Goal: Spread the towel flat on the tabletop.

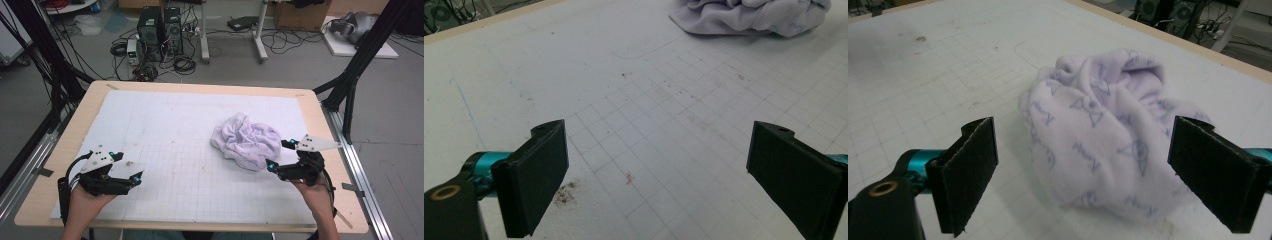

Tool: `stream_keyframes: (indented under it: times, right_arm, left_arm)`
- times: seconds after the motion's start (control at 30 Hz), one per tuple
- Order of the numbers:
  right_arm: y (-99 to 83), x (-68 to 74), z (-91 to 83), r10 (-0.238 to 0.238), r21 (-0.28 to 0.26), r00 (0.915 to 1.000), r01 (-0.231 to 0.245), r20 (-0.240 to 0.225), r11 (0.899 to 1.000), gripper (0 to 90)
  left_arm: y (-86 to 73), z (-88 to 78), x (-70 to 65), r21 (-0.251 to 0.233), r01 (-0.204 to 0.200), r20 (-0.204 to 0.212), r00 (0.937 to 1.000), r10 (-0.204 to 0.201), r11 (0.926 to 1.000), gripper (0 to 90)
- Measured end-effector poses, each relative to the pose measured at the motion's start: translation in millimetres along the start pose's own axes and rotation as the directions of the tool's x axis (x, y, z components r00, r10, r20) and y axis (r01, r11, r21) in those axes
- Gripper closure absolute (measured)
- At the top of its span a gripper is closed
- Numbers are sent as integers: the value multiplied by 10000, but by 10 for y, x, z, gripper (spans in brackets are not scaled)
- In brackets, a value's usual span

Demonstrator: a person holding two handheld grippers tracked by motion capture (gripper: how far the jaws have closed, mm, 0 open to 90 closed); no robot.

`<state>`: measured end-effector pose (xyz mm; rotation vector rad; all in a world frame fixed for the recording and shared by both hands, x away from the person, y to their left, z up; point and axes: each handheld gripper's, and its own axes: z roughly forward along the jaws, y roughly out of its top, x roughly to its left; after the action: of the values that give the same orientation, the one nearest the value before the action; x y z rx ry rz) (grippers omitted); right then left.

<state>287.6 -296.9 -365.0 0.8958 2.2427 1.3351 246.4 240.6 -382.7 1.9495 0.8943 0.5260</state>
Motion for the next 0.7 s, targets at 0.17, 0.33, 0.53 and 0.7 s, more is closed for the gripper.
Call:
stream_keyframes:
  times: [0.17, 0.33, 0.53, 0.7]
  right_arm:
    - [218, -40, 241, -309, 310, 9993, 316, -218, 9990, 117]
    - [302, -129, 618, -243, 1010, 9989, 283, -407, 9945, 118]
    - [196, -229, 984, 185, 2163, 9978, -44, -634, 9763, 118]
    - [145, -227, 1102, 308, 2460, 9971, -127, -701, 9692, 172]
  left_arm:
    - [-1, 25, 6, -24, 83, 14, 10000, -83, 10000, 101]
    - [22, 47, 1, -49, 35, 85, 10000, -35, 10000, 101]
    - [10, 81, 15, -62, 121, 131, 9998, -120, 9999, 102]
    - [-12, 101, 23, -19, 159, 113, 9998, -158, 9999, 102]
